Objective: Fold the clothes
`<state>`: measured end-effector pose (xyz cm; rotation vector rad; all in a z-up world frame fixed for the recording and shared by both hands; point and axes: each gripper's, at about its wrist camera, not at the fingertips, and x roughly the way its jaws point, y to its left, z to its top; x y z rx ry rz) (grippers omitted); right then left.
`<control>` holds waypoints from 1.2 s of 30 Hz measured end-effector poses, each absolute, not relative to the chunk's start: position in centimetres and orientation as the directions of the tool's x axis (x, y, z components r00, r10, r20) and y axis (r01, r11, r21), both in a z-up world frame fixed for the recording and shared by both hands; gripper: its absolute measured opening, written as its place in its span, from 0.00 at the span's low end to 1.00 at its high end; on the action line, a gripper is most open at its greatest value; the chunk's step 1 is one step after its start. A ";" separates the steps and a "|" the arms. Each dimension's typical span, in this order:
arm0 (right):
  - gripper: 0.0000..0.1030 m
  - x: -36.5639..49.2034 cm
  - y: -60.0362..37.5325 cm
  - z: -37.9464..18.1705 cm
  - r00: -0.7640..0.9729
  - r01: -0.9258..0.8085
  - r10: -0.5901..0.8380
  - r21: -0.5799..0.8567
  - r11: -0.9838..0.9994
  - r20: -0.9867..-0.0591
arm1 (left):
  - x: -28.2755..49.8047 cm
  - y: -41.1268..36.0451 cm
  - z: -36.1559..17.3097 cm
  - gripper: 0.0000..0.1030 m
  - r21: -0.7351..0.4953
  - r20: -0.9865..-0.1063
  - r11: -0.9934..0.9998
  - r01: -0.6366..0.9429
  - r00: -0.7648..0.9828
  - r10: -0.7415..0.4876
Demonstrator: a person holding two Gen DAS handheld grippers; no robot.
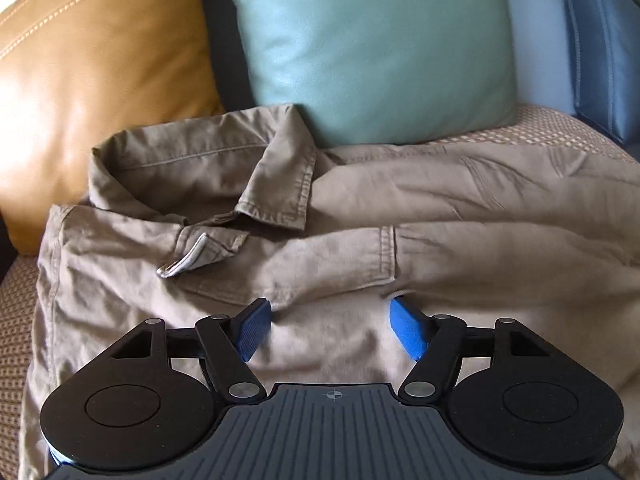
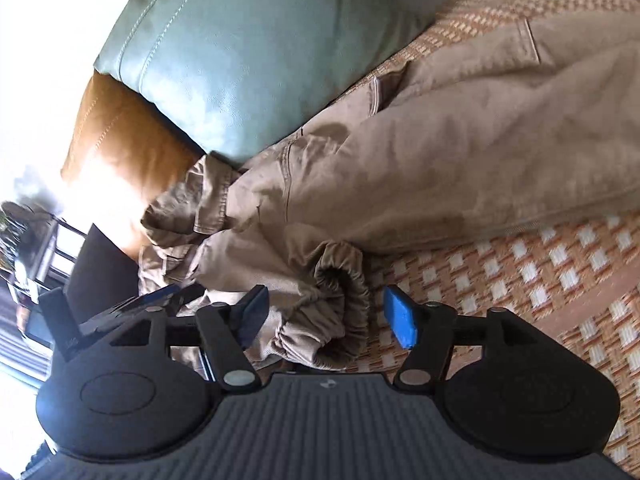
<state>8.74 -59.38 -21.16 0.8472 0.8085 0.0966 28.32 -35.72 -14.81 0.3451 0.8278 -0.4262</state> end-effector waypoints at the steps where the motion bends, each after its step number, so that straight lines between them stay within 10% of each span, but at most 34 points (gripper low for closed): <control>1: 0.67 8.8 -59.3 -21.5 0.701 0.231 0.383 0.699 0.676 -0.602 | 28.8 -36.4 -15.7 0.78 0.164 -0.775 0.852 0.498 0.599 -0.201; 4: 0.66 9.2 -58.9 -22.7 0.706 0.238 0.391 0.718 0.654 -0.591 | 29.0 -37.7 -17.6 0.85 0.264 -0.754 0.830 0.492 0.641 -0.140; 8: 0.33 10.0 -58.6 -23.0 0.704 0.234 0.416 0.742 0.628 -0.575 | 29.4 -36.3 -16.4 0.81 0.199 -0.775 0.840 0.505 0.606 -0.180; 24: 0.28 13.8 -57.1 -7.7 0.864 -0.147 0.438 0.707 0.692 -0.249 | 31.2 -25.9 -9.1 0.81 0.115 -0.621 0.958 0.265 0.772 -0.139; 30: 0.28 16.3 -59.1 -17.4 0.711 0.228 0.246 0.546 0.806 -0.659 | 32.4 -24.6 -12.3 0.80 0.148 -0.683 0.953 0.264 0.725 -0.095; 36: 0.29 16.3 -59.1 -19.3 0.696 0.240 0.242 0.537 0.809 -0.676 | 35.6 -19.3 -10.1 0.81 0.156 -0.663 0.978 0.140 0.749 -0.002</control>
